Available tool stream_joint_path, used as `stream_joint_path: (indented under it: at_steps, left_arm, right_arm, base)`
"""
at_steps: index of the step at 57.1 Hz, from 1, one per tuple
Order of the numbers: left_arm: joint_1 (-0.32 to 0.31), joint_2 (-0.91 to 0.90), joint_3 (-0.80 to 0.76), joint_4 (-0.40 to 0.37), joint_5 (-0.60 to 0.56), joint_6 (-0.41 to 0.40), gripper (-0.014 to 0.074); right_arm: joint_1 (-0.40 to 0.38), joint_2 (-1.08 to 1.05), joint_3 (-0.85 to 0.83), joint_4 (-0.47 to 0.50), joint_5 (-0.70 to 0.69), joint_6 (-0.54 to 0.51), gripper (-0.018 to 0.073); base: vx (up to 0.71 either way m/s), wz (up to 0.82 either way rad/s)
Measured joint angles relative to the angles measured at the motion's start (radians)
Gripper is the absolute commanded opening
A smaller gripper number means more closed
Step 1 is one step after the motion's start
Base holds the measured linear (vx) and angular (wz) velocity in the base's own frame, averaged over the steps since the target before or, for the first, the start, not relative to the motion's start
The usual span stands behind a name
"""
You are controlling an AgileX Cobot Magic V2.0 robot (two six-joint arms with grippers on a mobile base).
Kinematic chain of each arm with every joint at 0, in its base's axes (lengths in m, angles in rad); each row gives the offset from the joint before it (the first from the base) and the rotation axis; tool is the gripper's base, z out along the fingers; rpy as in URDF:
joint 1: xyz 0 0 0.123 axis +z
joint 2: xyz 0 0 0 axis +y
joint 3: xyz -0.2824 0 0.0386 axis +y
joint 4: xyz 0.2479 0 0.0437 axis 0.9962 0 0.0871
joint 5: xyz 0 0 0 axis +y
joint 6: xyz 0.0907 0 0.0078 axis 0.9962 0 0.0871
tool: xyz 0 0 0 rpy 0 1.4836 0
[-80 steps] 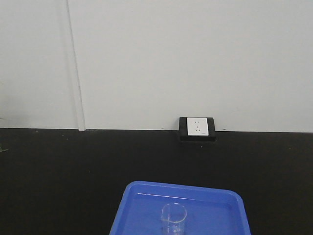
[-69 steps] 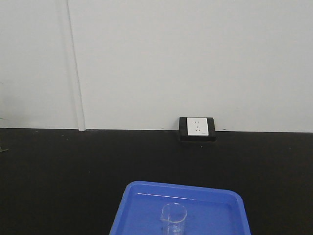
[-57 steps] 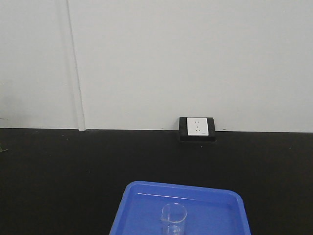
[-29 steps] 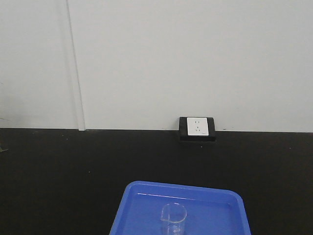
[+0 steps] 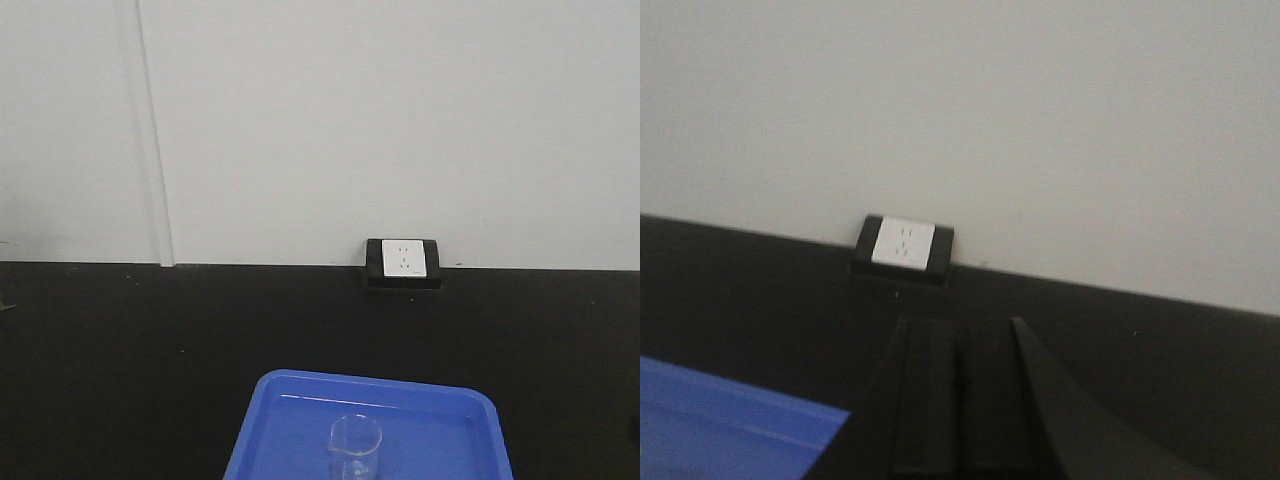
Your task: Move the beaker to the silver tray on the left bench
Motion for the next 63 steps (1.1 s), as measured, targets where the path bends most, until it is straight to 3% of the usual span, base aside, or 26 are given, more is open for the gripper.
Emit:
stream_joint_path:
  at_steps: [7,15,22,30,34,40,47,53,59,63]
  left_arm:
    - [0.000,0.000,0.000,0.000,0.000,0.000,0.0001]
    - [0.000,0.000,0.000,0.000,0.000,0.000,0.0001]
    - [0.000,0.000,0.000,0.000,0.000,0.000,0.0001]
    - [0.000,0.000,0.000,0.000,0.000,0.000,0.0001]
    - [0.000,0.000,0.000,0.000,0.000,0.000,0.0001]
    - [0.000,0.000,0.000,0.000,0.000,0.000,0.0001]
    - [0.000,0.000,0.000,0.000,0.000,0.000,0.0001]
    - [0.000,0.000,0.000,0.000,0.000,0.000,0.0001]
    - [0.000,0.000,0.000,0.000,0.000,0.000,0.0001]
    - [0.000,0.000,0.000,0.000,0.000,0.000,0.0001]
  right_arm:
    - [0.000,0.118,0.000,-0.003,-0.068,0.000,0.0033]
    - [0.000,0.195,-0.001,-0.003,-0.131,0.001,0.0145]
    - [0.000,0.240,-0.001,-0.004,-0.147,0.025,0.0340]
    - [0.000,0.303,-0.001,-0.004,-0.157,0.081,0.0628]
    - [0.000,0.334,-0.001,-0.004,-0.170,0.096,0.0720]
    - [0.000,0.375,-0.001,-0.004,-0.182,0.108,0.0726]
    - [0.000,0.412,-0.001,-0.029,-0.224,0.199,0.0711]
    - [0.018,0.475,-0.007,-0.167,-0.311,0.283,0.0689]
    - [0.079,0.585,-0.012,-0.359,-0.436,0.335,0.0669]
    - [0.124,0.678,-0.017,-0.432,-0.515,0.344,0.0662]
  base:
    - [0.00,0.00]
    - [0.00,0.00]
    - [0.00,0.00]
    - [0.00,0.00]
    - [0.00,0.00]
    - [0.00,0.00]
    - [0.00,0.00]
    - [0.00,0.00]
    - [0.00,0.00]
    - [0.00,0.00]
